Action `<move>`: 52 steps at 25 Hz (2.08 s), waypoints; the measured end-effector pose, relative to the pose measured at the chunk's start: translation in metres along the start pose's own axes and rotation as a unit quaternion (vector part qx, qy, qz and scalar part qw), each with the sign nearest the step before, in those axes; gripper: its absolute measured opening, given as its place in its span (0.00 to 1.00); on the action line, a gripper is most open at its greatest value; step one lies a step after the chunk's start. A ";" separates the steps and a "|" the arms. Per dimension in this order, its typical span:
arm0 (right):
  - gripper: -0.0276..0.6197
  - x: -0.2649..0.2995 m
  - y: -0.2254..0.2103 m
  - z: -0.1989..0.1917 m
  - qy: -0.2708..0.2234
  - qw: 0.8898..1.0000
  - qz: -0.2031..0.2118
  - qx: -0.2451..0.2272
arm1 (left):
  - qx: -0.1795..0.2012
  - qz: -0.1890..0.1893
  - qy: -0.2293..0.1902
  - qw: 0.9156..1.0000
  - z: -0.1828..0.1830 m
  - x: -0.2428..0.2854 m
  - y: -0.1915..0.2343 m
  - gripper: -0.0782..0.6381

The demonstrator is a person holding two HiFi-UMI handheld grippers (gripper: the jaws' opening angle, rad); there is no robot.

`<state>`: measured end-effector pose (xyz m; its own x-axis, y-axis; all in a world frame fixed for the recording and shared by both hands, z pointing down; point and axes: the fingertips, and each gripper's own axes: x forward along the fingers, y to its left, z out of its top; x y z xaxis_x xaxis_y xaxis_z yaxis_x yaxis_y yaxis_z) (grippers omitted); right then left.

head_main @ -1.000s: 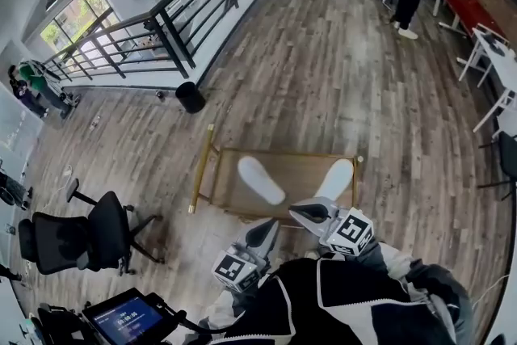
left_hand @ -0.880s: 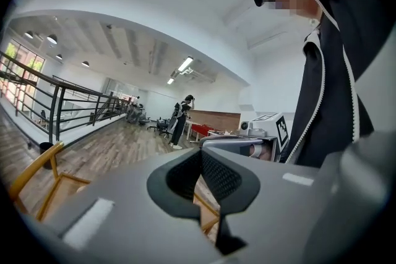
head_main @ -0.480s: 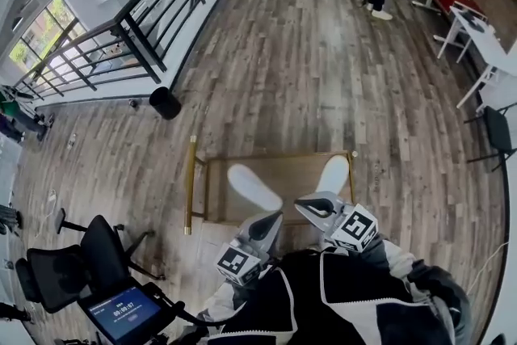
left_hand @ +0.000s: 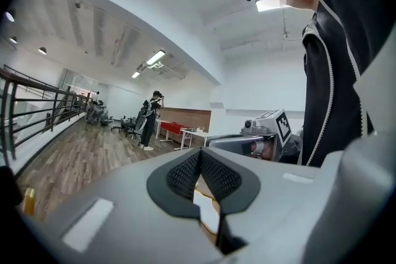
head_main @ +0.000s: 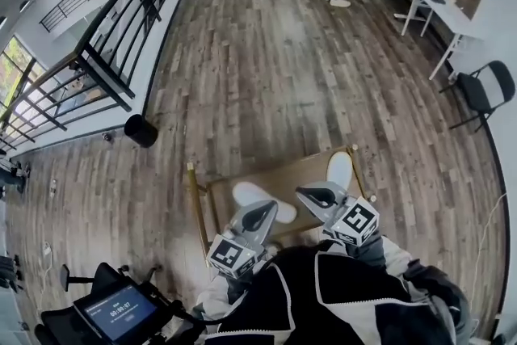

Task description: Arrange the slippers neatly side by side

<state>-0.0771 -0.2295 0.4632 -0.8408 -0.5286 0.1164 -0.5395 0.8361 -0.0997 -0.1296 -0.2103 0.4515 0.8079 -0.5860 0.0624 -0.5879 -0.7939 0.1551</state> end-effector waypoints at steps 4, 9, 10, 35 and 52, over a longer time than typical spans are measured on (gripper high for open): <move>0.05 0.000 0.009 -0.003 -0.004 1.000 -0.012 -0.009 | 0.011 -0.009 -0.010 1.000 0.002 -0.006 0.002 0.13; 0.05 0.001 0.006 0.001 0.009 1.000 0.013 -0.018 | 0.003 0.016 -0.024 1.000 0.012 0.002 0.010 0.13; 0.05 0.000 0.003 0.004 0.013 0.999 0.019 -0.024 | -0.001 0.019 -0.027 0.999 0.014 0.006 0.009 0.13; 0.05 -0.054 -0.011 0.031 0.042 0.998 0.029 -0.027 | -0.181 0.237 0.156 0.942 -0.157 0.011 0.118 0.35; 0.05 -0.098 -0.042 -0.017 0.050 0.999 -0.012 -0.015 | -0.325 0.375 0.272 0.824 -0.319 0.012 0.170 0.56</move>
<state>0.0287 -0.2108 0.4730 -0.8183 -0.5325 0.2165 -0.5565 0.8282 -0.0665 -0.2068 -0.3006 0.7932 0.2296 -0.5732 0.7866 -0.9269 0.1178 0.3563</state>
